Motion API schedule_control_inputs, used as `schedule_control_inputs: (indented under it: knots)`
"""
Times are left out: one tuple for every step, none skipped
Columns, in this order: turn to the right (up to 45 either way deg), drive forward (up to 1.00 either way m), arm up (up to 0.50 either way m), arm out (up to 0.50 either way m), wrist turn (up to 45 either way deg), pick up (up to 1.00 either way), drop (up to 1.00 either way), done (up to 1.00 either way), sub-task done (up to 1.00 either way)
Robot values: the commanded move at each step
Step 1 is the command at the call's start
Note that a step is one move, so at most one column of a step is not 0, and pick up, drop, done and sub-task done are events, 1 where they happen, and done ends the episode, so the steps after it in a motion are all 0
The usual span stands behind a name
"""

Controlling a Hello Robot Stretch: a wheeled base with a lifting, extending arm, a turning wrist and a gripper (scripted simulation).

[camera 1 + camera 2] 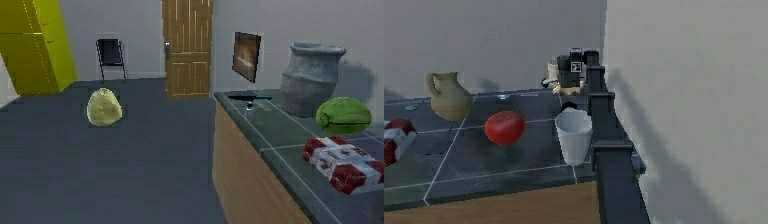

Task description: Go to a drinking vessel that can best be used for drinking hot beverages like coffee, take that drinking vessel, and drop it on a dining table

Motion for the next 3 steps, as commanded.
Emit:
schedule_control_inputs:
  knots:
    - [0.0, 0.0, 0.06, 0.0, 0.0, 0.0, 0.0, 0.0, 0.0]
    - [0.0, 0.0, 0.0, 0.0, -45.0, 0.0, 0.0, 0.0, 0.0]
    - [0.0, 0.0, 0.0, 0.0, -45.0, 0.0, 0.0, 0.0, 0.0]
